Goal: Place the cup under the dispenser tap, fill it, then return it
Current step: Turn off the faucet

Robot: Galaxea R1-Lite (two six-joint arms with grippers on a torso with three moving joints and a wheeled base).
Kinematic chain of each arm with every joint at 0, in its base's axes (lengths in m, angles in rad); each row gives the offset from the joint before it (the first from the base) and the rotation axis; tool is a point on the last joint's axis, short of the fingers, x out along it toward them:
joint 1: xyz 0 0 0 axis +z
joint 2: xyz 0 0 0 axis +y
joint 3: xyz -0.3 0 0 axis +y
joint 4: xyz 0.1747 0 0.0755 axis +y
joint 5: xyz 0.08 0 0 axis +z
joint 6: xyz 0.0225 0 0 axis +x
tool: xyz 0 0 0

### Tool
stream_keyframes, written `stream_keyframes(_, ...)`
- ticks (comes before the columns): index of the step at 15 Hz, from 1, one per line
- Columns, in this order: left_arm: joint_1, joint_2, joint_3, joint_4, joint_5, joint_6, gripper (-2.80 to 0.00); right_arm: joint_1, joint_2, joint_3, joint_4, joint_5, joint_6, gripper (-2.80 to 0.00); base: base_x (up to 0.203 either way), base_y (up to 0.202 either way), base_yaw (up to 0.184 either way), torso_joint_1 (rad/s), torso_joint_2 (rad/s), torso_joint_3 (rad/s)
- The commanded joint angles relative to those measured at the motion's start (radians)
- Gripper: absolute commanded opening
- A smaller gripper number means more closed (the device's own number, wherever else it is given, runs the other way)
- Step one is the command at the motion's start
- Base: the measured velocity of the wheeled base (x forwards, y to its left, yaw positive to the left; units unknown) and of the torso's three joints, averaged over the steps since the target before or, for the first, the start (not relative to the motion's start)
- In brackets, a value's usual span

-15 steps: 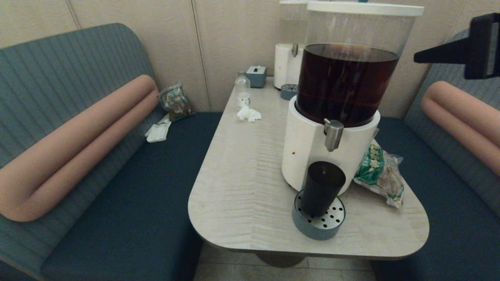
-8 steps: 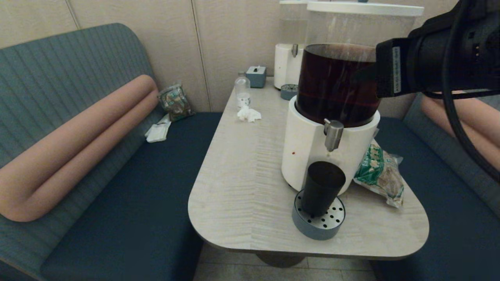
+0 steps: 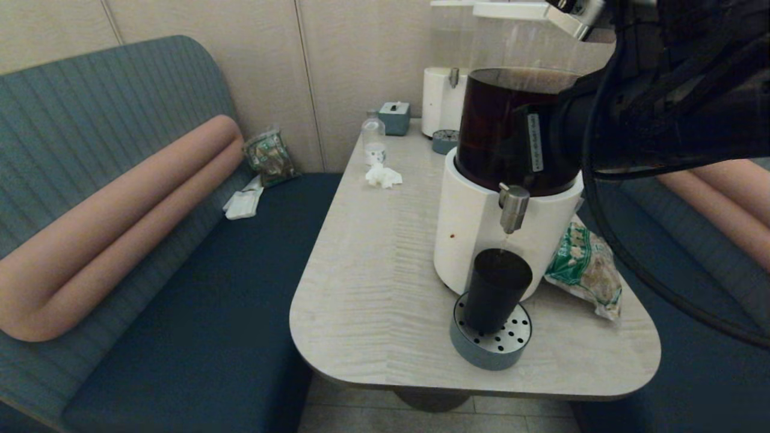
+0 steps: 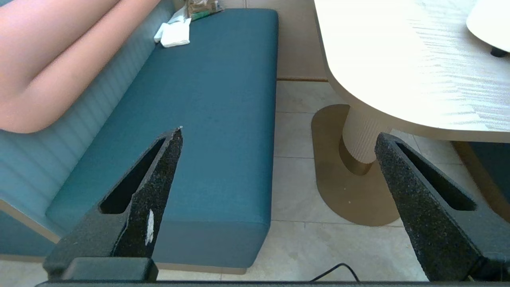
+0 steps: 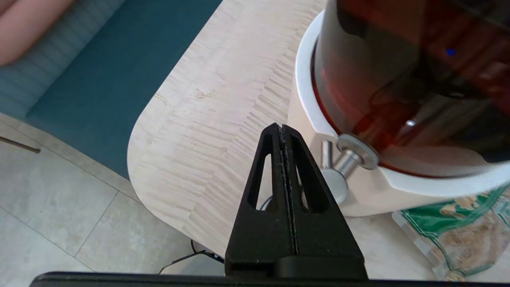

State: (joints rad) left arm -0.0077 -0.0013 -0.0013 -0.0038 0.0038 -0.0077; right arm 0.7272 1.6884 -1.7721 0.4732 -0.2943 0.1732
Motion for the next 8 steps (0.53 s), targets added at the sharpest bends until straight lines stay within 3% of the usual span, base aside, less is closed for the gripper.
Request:
stream_keyframes(1,0.0,0.001,0.0,-0.001,0.001,0.0,0.0,0.0,0.035,-0.012,0.002,-0.003,0.003,-2.8,0.0,0.0,0.0,0.0,0.0,0.0)
stream_keyframes(8,0.0,0.001,0.0,-0.001,0.001,0.0,0.0,-0.038,0.055,0.006,0.005,-0.009,0.02,-2.8,0.0,0.0,0.0,0.0,0.0,0.0)
